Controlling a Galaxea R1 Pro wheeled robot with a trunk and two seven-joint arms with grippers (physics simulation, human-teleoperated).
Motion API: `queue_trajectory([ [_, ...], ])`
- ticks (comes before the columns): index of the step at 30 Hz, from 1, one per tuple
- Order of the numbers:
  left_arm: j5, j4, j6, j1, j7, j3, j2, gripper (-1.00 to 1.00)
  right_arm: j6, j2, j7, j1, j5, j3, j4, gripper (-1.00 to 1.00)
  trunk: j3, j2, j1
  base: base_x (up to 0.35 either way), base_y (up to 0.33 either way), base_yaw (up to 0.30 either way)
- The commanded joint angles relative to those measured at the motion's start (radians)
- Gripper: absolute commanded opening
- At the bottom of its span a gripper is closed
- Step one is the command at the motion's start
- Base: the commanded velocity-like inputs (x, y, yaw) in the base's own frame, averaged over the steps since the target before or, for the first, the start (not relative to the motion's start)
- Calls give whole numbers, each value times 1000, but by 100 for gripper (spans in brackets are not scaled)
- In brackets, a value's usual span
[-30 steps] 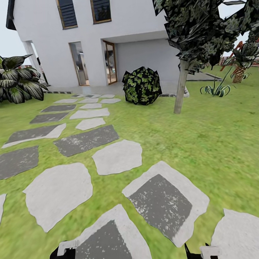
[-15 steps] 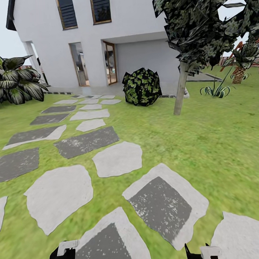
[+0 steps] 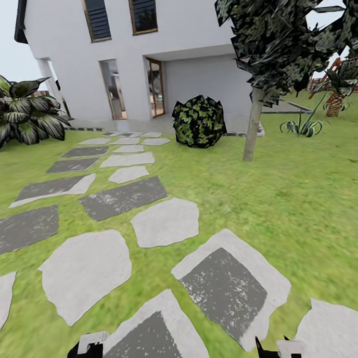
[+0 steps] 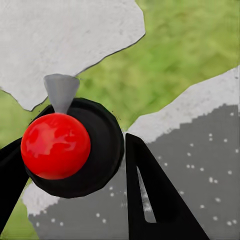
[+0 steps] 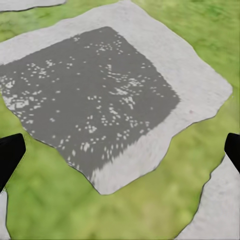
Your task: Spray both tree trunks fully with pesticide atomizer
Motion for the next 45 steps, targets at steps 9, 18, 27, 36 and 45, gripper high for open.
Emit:
queue_trajectory([
  [9, 1, 1, -3, -1, 0, 4, -1, -100, -3, 0, -1, 0, -3, 1, 0, 100, 21, 49, -27, 0, 0, 248],
  [18, 1, 0, -5, -1, 0, 4, -3, -100, -3, 1, -1, 0, -3, 1, 0, 100, 21, 49, -27, 0, 0, 276],
  [27, 1, -1, -5, -1, 0, 4, -5, -100, -3, 1, -1, 0, -3, 1, 0, 100, 21, 49, -27, 0, 0, 277],
  [36, 1, 0, -4, -1, 0, 4, -5, -100, -3, 1, -1, 0, -3, 1, 2, 100, 21, 49, -27, 0, 0, 277],
  [45, 2, 0, -3, -1, 0, 5, -5, -100, -3, 1, -2, 0, -3, 1, 2, 100, 21, 49, -27, 153, 0, 277],
])
